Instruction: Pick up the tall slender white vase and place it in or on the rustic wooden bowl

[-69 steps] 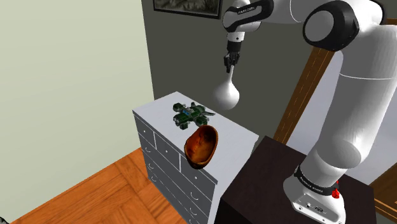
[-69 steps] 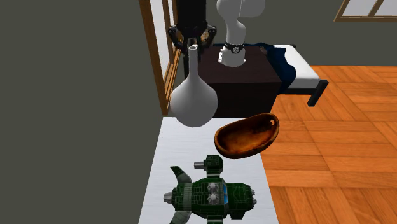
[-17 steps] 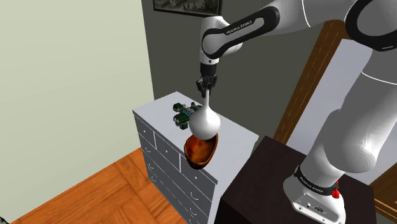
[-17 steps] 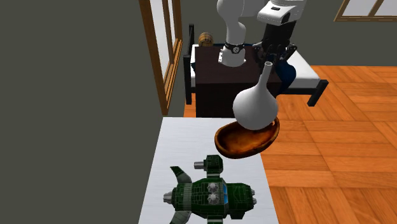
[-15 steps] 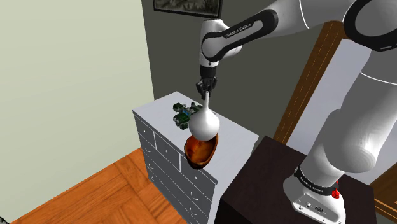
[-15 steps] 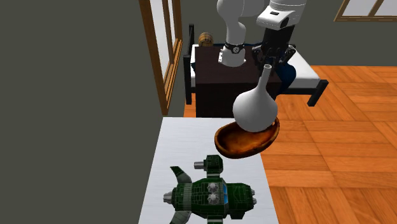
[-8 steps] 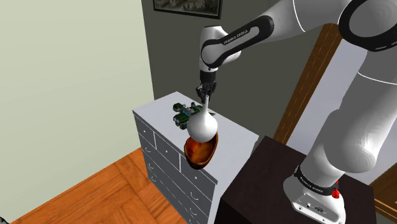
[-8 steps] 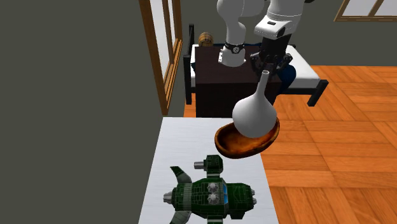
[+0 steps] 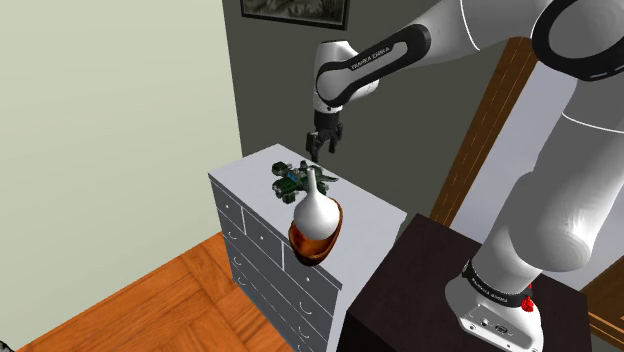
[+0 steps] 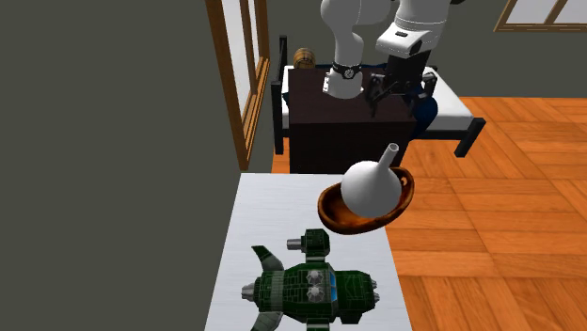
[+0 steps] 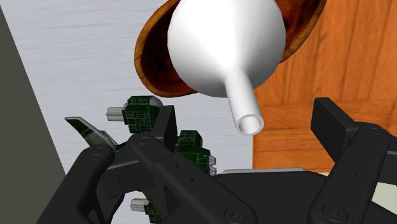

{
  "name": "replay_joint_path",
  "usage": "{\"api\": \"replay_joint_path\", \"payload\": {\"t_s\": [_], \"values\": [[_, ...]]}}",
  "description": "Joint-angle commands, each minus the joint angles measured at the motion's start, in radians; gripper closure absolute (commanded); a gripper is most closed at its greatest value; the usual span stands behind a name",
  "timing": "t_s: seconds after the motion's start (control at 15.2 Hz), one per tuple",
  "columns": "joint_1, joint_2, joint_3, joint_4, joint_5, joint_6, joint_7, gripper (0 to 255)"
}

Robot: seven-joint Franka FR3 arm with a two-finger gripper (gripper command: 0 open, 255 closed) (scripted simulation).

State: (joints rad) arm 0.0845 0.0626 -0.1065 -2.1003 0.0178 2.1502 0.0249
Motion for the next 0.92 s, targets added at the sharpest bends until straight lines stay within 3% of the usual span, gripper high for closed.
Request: {"api": "replay_joint_path", "payload": {"t_s": [0.0, 0.33, 0.86], "values": [[0.000, 0.000, 0.000, 0.000, 0.000, 0.000, 0.000, 0], [0.001, -0.047, 0.000, 0.075, -0.007, -0.122, 0.005, 0], [0.001, -0.047, 0.000, 0.075, -0.007, -0.122, 0.005, 0]]}}
